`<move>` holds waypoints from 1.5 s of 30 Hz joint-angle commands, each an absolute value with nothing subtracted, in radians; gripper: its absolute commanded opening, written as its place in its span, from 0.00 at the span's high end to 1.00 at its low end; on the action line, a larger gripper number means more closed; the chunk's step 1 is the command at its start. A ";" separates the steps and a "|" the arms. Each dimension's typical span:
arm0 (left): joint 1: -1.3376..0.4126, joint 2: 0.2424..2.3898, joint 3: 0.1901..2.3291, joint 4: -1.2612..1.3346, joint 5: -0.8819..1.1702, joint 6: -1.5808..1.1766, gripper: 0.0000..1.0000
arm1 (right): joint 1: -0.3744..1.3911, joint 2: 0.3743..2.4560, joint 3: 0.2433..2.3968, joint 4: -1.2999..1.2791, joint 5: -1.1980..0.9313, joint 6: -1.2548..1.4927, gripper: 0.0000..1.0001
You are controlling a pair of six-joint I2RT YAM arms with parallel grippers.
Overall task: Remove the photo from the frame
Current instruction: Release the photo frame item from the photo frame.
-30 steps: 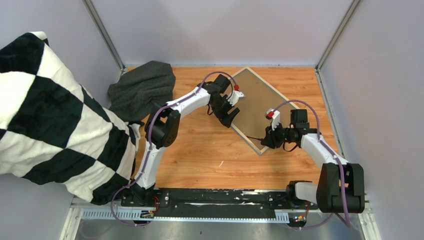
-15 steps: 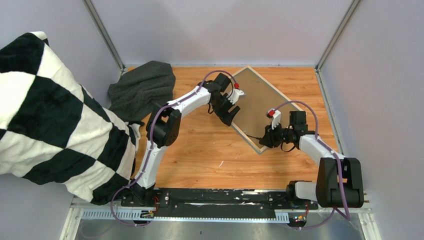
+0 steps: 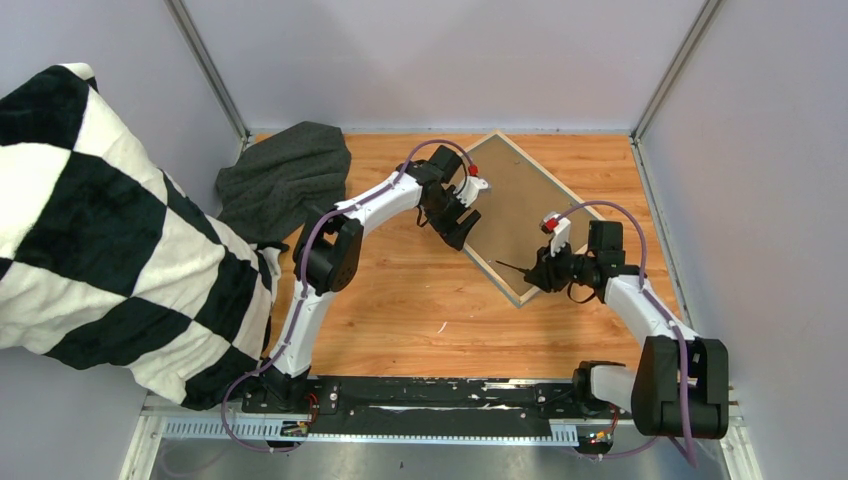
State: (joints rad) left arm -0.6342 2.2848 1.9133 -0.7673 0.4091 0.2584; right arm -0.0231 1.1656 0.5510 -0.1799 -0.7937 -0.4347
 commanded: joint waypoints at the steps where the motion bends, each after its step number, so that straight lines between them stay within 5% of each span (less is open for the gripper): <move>1: -0.646 2.376 1.900 -0.772 0.419 0.249 0.25 | -0.053 1.162 0.561 -0.218 -0.809 -0.465 1.00; 45: -0.646 2.411 1.910 -0.772 0.446 0.235 0.27 | -0.007 1.343 0.550 -0.078 -0.862 -0.383 1.00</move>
State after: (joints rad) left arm -0.6312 2.3024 1.9396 -0.7834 0.4118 0.2344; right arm -0.0307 1.3357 0.5514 -0.0940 -0.8856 -0.3878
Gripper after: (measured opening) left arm 0.737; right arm 0.274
